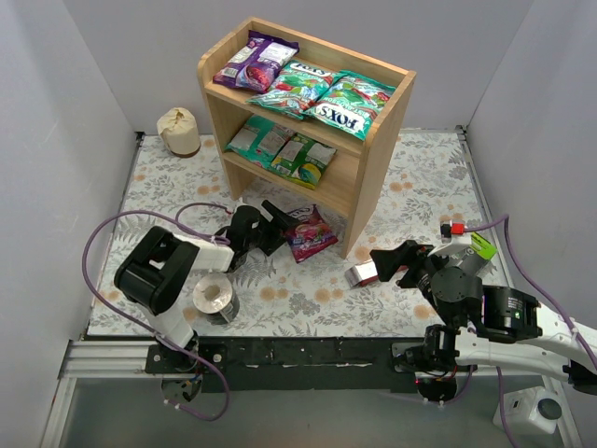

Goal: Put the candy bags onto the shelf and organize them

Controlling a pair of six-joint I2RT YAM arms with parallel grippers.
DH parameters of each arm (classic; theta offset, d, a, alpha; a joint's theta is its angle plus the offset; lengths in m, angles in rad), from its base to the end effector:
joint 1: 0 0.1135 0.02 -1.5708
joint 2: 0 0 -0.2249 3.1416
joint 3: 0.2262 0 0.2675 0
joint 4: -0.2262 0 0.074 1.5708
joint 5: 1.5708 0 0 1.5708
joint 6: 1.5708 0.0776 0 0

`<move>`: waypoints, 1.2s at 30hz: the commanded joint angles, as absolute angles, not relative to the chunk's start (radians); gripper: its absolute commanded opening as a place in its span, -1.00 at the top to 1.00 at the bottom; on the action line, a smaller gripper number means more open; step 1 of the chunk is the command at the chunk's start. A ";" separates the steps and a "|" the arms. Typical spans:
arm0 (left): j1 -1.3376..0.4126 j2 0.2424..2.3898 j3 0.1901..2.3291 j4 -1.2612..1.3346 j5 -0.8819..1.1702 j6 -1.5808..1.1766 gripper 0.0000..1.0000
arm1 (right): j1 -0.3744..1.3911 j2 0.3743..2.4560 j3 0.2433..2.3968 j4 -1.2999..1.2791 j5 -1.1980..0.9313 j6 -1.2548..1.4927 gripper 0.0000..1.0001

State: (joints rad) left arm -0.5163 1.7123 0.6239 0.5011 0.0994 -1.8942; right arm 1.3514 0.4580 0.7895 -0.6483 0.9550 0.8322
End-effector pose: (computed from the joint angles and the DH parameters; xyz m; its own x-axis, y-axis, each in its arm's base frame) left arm 0.3020 -0.1803 0.0493 -0.3808 -0.8688 0.3167 -0.6358 -0.0027 -0.7718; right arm 0.0962 0.1406 0.3175 -0.3377 0.4481 -0.8278 -0.2158 0.8192 0.5314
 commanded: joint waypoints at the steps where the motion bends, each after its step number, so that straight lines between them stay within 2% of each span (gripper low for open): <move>1: -0.509 1.734 0.555 0.100 -0.156 -1.773 -0.72 | 1.356 0.449 0.818 -0.640 0.974 0.836 -0.71; 5: -0.506 1.712 0.557 0.107 -0.210 -1.770 -0.73 | 1.356 0.457 0.818 -0.635 0.976 0.838 -0.72; 8: -0.505 1.741 0.548 0.208 -0.152 -1.772 -0.72 | 1.356 0.463 0.824 -0.638 0.976 0.836 -0.71; 14: -0.505 1.891 0.586 0.368 0.035 -1.798 -0.52 | 1.356 0.466 0.833 -0.649 0.974 0.839 -0.70; 18: -0.505 1.936 0.584 0.403 0.047 -1.828 -0.44 | 1.356 0.463 0.836 -0.663 0.974 0.850 -0.68; 22: -0.503 1.967 0.592 0.405 0.054 -1.835 -0.29 | 1.356 0.460 0.838 -0.669 0.976 0.851 -0.67; 25: -0.503 1.986 0.612 0.382 0.046 -1.809 0.04 | 1.356 0.457 0.838 -0.673 0.976 0.857 -0.67; 26: -0.503 1.994 0.621 0.355 0.043 -1.799 0.23 | 1.356 0.457 0.838 -0.676 0.976 0.857 -0.66; 29: -0.503 2.019 0.640 0.331 0.035 -1.775 0.48 | 1.356 0.456 0.838 -0.675 0.976 0.857 -0.66; 30: -0.505 2.020 0.640 0.331 0.034 -1.772 0.68 | 1.356 0.456 0.839 -0.675 0.976 0.857 -0.66; 33: -0.503 2.028 0.647 0.322 0.023 -1.756 1.00 | 1.356 0.459 0.839 -0.678 0.974 0.858 -0.65; 36: -0.505 2.019 0.660 0.287 0.012 -1.738 1.00 | 1.356 0.459 0.836 -0.680 0.974 0.857 -0.65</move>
State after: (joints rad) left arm -0.4965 1.9358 0.7097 0.6769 0.0612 -1.8439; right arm 1.3514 0.4599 0.7967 -0.6827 0.9550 0.8429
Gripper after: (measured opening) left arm 0.014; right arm 0.827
